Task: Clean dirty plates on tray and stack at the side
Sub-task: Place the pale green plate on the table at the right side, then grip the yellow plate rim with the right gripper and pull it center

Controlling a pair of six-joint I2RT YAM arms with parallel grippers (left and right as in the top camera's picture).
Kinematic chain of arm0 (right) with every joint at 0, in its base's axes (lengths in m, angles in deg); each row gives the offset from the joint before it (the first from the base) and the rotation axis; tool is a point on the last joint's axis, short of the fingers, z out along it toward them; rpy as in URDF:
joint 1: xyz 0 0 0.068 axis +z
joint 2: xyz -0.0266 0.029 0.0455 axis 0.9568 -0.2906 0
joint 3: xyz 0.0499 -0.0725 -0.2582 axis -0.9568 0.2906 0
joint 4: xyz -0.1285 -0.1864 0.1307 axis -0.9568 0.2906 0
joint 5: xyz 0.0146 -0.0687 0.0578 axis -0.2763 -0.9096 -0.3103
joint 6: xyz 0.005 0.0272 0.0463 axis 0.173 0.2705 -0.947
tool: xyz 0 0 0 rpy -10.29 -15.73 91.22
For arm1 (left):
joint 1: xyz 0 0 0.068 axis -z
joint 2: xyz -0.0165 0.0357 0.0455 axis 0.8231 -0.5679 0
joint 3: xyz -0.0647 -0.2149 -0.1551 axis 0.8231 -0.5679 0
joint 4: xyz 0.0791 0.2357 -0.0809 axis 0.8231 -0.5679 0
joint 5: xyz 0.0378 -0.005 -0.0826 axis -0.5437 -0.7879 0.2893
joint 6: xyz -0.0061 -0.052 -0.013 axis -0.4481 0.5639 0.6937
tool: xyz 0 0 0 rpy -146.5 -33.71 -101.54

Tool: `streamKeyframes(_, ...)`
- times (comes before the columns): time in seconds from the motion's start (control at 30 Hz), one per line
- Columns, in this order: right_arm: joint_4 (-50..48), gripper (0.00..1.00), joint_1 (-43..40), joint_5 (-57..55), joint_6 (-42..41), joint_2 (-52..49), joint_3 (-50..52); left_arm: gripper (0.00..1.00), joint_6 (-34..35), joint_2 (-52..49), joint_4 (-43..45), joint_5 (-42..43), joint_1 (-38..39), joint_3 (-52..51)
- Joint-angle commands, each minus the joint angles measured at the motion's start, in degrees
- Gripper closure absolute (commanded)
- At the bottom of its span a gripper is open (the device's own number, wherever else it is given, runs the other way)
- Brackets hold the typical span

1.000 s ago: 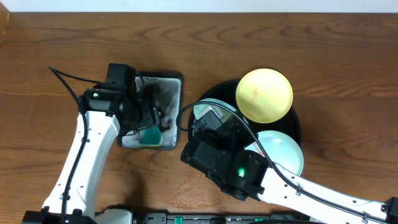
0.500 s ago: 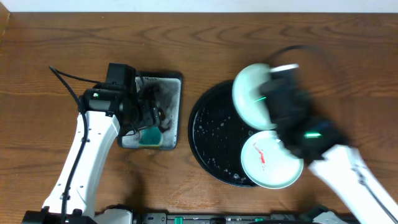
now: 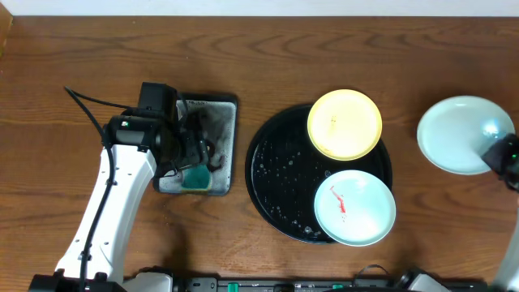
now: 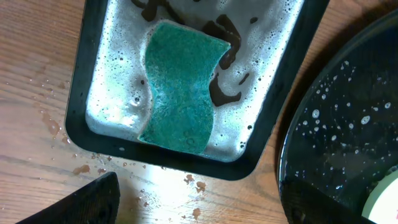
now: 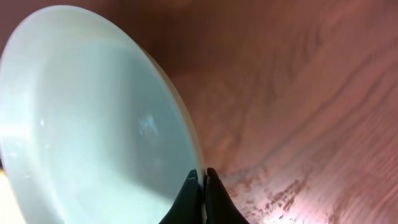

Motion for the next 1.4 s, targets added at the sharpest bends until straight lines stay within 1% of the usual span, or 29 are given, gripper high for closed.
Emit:
streamKeyframes(0.0, -0.4, 0.99, -3.4, 3.6, -1.6, -7.2, 0.9, 0.17, -0.3, -0.3, -0.3, 0.1, -0.3, 0.4)
streamKeyframes(0.13, -0.7, 0.99, -4.2, 3.7, -1.6, -15.5, 0.9, 0.17, -0.3, -0.3, -0.3, 0.1, -0.3, 0.4)
streamKeyframes(0.3, -2.1, 0.98, -4.2, 3.5, -1.4, -21.2, 0.9, 0.17, -0.3, -0.3, -0.3, 0.1, -0.3, 0.4)
streamKeyframes(0.33, -2.8, 0.89, -4.2, 3.5, -1.4, -21.6, 0.9, 0.17, -0.3, -0.3, -0.3, 0.1, -0.3, 0.4)
streamKeyframes(0.37, -3.8, 0.64, -4.1, 4.4, -1.4, -21.4, 0.9, 0.17, -0.3, -0.3, -0.3, 0.1, -0.3, 0.4)
streamKeyframes(0.4, -4.3, 0.57, -4.1, 6.4, -1.4, -20.8, 0.8, 0.17, -0.3, -0.3, -0.3, 0.1, -0.3, 0.4)
streamKeyframes(0.43, -4.5, 0.54, -4.1, 8.3, -1.1, -20.1, 0.8, 0.17, -0.3, -0.3, -0.3, 0.1, -0.3, 0.4)
streamKeyframes(0.53, -5.5, 0.5, -3.3, 18.1, 1.2, -16.3, 0.8, 0.17, -0.3, -0.3, -0.3, 0.1, -0.3, 0.4)
streamKeyframes(0.57, -5.7, 0.5, -1.3, 26.4, 4.8, -12.7, 0.8, 0.17, -0.3, -0.3, -0.3, 0.1, -0.3, 0.4)
streamKeyframes(0.67, -5.6, 0.48, 4.0, 31.6, 9.6, -8.2, 0.8, 0.17, -0.3, -0.3, -0.3, 0.1, -0.3, 0.4)
streamKeyframes(0.73, -5.5, 0.48, 8.9, 30.3, 13.4, -6.5, 0.9, 0.17, -0.3, -0.3, -0.3, 0.1, -0.3, 0.4)
streamKeyframes(0.77, -5.4, 0.48, 12.0, 27.8, 14.8, -6.2, 0.9, 0.17, -0.3, -0.3, -0.3, 0.1, -0.3, 0.4)
streamKeyframes(0.83, -5.6, 0.47, 17.4, 21.1, 15.2, -6.5, 1.0, 0.17, -0.3, -0.3, -0.3, 0.1, -0.3, 0.4)
streamKeyframes(0.93, -8.3, 0.39, 25.2, 8.9, 15.1, -9.4, 1.6, 0.17, -0.3, -0.3, -0.3, 0.1, -0.3, 0.4)
streamKeyframes(1.0, -12.4, 0.34, 28.8, 2.7, 15.2, -12.4, 2.4, 0.17, -0.3, -0.3, -0.3, 0.1, -0.3, 0.4)
streamKeyframes(1.07, -17.3, 0.36, 30.9, 0.3, 15.8, -16.0, 2.9, 0.17, -0.3, -0.3, -0.3, 0.1, -0.3, 0.4)
streamKeyframes(1.2, -26.3, 0.43, 32.9, 0.8, 17.3, -22.2, 2.9, 0.17, -0.3, -0.3, -0.3, 0.1, -0.3, 0.4)
streamKeyframes(1.37, -31.3, 0.52, 33.3, 2.8, 16.9, -28.1, 2.9, 0.17, -0.3, -0.3, -0.3, 0.1, -0.3, 0.4)
